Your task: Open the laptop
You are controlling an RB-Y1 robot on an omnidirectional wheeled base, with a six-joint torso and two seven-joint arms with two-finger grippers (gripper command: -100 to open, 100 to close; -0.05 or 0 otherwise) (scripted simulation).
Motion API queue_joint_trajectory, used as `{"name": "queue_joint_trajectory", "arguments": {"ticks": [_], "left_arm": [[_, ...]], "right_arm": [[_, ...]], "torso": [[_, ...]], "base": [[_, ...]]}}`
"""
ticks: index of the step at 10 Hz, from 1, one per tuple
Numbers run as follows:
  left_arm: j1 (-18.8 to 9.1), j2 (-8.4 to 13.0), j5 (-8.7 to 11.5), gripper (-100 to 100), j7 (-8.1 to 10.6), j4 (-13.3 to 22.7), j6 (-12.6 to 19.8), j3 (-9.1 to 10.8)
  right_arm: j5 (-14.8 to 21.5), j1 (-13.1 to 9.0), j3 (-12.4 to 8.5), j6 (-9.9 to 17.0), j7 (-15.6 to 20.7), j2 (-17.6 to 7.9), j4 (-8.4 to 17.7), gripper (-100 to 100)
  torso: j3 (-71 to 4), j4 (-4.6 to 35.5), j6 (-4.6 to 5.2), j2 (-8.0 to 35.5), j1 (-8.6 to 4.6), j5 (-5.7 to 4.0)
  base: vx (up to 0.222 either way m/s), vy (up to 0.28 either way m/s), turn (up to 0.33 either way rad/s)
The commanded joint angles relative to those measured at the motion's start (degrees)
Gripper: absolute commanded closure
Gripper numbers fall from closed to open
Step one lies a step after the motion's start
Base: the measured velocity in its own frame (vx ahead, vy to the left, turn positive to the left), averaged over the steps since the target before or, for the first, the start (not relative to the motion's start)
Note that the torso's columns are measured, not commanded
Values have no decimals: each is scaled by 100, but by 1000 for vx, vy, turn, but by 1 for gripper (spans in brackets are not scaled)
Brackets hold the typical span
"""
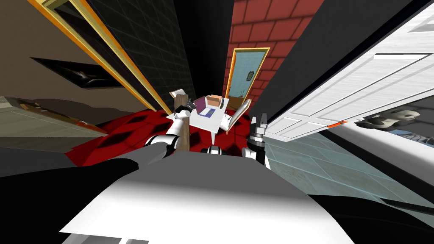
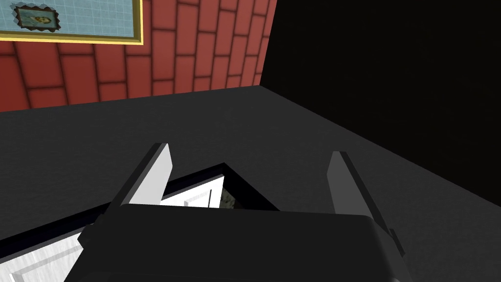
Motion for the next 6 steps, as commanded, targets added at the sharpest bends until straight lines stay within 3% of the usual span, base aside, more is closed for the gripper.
{"name": "queue_joint_trajectory", "arguments": {"ticks": [1,5,6], "left_arm": [[-104,5,-69,-100,38,165,283,202],[-314,88,-139,-100,88,478,696,440],[-292,77,-130,-100,81,435,625,405]], "right_arm": [[0,0,0,0,0,0,0,0],[0,-1,0,0,0,0,0,0],[0,-1,0,0,0,1,0,0]], "torso": [[10,4,-2,18,2,0],[12,5,-2,20,-12,-3],[13,6,-2,23,-10,-3]], "base": [[85,53,-47],[105,42,-62],[35,9,5]]}}
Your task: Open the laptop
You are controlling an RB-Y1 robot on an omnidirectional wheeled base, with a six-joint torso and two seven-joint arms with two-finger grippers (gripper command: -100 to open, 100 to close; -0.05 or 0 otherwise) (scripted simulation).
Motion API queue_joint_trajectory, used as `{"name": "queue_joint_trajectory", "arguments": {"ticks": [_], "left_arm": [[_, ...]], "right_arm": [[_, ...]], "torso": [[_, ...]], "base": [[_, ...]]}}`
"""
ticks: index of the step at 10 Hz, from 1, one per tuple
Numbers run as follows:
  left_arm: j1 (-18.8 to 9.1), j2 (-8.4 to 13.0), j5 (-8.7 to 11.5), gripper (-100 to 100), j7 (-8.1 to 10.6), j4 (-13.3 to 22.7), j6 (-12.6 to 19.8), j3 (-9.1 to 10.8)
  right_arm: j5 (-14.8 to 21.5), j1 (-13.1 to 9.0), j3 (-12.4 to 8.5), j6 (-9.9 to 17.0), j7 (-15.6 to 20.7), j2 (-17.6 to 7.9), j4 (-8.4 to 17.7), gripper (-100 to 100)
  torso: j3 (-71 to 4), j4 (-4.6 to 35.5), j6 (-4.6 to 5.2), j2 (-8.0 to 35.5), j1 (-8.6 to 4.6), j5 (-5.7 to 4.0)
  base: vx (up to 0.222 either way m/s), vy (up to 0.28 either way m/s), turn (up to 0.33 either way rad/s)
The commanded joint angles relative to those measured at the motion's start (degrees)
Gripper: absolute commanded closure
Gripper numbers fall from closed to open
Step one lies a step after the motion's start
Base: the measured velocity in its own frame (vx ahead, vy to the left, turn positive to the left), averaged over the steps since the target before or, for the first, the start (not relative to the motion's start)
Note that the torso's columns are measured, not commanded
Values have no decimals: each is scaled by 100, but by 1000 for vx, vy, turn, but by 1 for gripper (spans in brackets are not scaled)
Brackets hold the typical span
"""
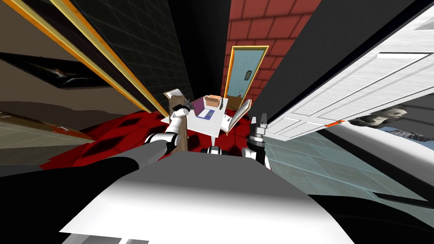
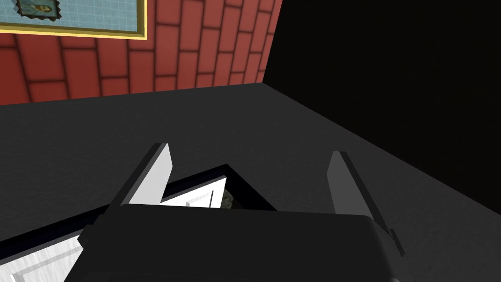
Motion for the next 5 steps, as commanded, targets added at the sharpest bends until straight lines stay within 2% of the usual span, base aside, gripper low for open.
{"name": "queue_joint_trajectory", "arguments": {"ticks": [1,3,5], "left_arm": [[-72,101,-76,-100,19,224,-54,151],[-137,197,-151,-100,36,439,-133,296],[-159,229,-176,-100,42,510,-160,345]], "right_arm": [[0,-1,0,0,0,0,0,0],[0,-2,1,0,0,0,0,0],[0,-1,0,0,0,0,0,0]], "torso": [[8,3,0,14,-2,0],[13,7,1,18,7,1],[-4,-2,-3,-9,11,3]], "base": [[-26,-2,-214],[-42,20,-235],[-21,24,-110]]}}
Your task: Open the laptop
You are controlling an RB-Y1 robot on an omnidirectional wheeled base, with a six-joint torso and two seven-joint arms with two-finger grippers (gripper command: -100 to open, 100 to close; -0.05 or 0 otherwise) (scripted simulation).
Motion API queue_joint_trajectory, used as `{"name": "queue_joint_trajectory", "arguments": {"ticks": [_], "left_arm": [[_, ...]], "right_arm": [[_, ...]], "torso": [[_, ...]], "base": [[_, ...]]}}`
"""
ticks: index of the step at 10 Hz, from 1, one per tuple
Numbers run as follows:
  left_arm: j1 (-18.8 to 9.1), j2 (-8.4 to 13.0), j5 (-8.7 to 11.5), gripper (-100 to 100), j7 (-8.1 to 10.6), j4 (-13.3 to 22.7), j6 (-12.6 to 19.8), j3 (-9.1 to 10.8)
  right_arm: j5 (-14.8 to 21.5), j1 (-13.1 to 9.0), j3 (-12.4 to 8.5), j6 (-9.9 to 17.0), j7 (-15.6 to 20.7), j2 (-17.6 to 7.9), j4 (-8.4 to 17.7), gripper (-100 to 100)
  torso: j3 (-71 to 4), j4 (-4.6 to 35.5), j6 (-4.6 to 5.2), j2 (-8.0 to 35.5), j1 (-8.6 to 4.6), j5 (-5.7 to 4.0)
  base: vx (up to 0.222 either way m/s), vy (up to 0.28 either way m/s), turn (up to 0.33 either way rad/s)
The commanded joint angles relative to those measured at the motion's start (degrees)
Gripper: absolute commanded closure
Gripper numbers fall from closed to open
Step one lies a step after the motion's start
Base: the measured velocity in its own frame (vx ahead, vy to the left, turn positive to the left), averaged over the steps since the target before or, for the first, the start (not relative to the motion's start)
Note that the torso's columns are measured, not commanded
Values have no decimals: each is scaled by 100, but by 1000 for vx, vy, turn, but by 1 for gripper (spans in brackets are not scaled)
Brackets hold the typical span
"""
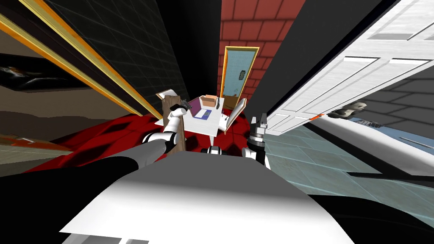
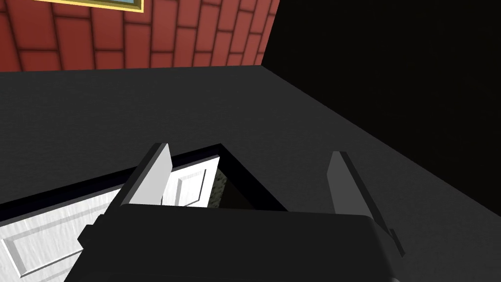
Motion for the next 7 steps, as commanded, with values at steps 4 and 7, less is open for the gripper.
{"name": "queue_joint_trajectory", "arguments": {"ticks": [4,7], "left_arm": [[-73,95,37,100,-11,187,-77,17],[13,-33,137,100,-33,-99,28,-176]], "right_arm": [[0,1,0,0,0,0,0,0],[0,2,0,0,0,0,-1,0]], "torso": [[2,1,0,2,-10,-3],[3,-3,-14,5,4,5]], "base": [[-14,22,-38],[42,-21,191]]}}
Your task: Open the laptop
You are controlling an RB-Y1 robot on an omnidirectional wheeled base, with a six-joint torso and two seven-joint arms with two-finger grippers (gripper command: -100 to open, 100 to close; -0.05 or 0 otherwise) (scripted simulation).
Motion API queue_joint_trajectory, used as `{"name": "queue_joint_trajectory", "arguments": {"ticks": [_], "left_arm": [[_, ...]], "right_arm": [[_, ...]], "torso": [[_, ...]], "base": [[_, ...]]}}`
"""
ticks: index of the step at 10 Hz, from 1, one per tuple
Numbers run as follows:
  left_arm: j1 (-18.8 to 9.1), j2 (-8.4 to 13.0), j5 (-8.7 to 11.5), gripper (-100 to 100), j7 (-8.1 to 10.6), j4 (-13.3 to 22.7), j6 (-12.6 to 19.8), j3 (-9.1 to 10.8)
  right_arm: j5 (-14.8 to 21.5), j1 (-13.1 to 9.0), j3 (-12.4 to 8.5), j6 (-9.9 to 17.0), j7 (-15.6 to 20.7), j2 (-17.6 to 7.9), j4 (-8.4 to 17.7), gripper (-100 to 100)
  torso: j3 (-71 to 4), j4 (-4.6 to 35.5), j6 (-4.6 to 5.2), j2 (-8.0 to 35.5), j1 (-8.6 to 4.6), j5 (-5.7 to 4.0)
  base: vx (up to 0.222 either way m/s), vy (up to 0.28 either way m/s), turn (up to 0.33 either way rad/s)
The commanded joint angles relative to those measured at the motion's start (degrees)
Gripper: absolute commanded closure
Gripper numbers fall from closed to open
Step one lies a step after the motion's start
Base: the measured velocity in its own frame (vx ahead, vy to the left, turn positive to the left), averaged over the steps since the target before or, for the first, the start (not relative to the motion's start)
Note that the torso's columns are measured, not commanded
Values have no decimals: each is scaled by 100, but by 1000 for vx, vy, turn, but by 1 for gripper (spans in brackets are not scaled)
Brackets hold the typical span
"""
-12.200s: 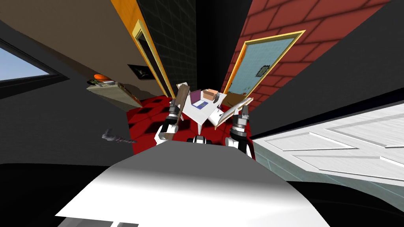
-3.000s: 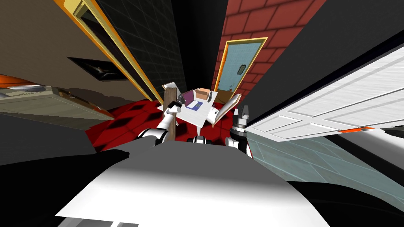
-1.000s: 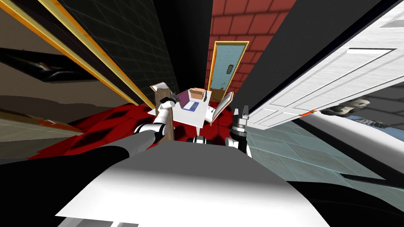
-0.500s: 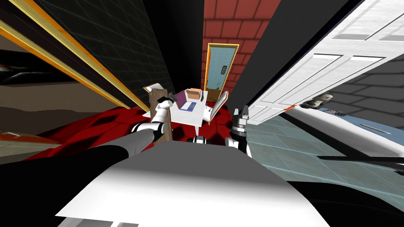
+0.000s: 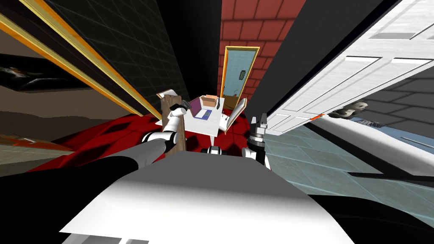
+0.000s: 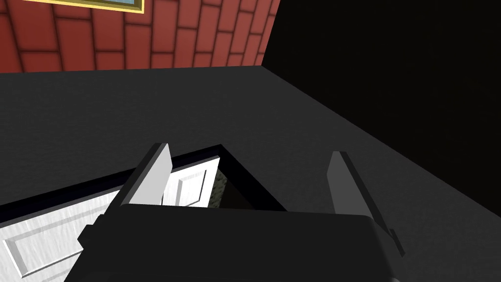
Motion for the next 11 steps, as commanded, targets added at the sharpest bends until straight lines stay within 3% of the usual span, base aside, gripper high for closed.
{"name": "queue_joint_trajectory", "arguments": {"ticks": [1,2,3,4,11], "left_arm": [[108,-122,96,100,-21,-296,120,-182],[151,-186,146,100,-32,-440,172,-279],[130,-154,113,100,-26,-391,106,-217],[213,-189,-95,100,-197,-382,-150,-343],[481,-295,-862,100,-781,-298,-1059,-740]], "right_arm": [[0,0,0,0,0,0,0,0],[0,0,0,0,0,0,0,0],[0,-1,0,0,0,0,0,0],[0,-2,1,0,0,0,0,0],[0,-1,1,0,0,0,0,0]], "torso": [[2,-5,-3,4,-4,3],[5,-5,5,10,-2,4],[5,-10,12,8,0,6],[-1,-5,20,1,4,3],[0,4,18,0,-9,-6]], "base": [[42,-48,203],[33,-35,202],[13,-19,42],[-3,-37,-44],[2,-65,-44]]}}
